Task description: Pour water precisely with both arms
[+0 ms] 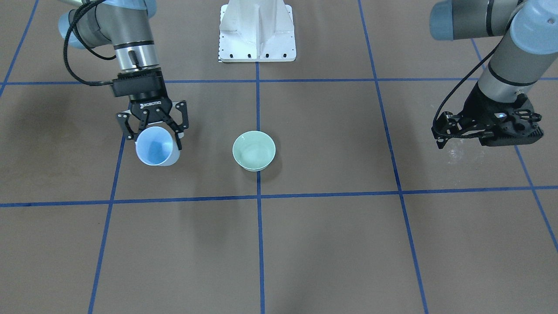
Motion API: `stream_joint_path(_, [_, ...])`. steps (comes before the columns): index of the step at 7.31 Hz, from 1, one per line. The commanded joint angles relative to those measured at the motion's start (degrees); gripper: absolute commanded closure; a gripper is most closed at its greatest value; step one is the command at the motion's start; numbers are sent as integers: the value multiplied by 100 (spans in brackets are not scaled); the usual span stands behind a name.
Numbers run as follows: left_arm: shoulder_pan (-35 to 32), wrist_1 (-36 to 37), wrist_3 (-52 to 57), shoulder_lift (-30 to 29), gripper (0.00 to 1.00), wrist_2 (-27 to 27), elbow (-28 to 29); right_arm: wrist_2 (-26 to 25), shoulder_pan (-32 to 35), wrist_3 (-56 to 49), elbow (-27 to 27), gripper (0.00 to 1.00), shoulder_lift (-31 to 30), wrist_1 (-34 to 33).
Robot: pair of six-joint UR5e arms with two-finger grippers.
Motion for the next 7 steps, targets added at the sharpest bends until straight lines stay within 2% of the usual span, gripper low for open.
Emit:
stream_joint_path(1, [0, 9, -3, 8, 0, 0, -2, -881, -18, 752, 192, 100, -1509, 294])
stream_joint_path(3, [0, 9, -20, 0, 0, 8, -11, -1347, -18, 1808, -122, 100, -2086, 373])
stream_joint_path(5, [9, 0, -169, -9, 0, 8, -28, -1665, -175, 2451, -571, 100, -2088, 400])
stream_joint_path(7, [18, 0, -196, -18, 0, 9, -20, -1990, -509, 2814, -669, 100, -2088, 400])
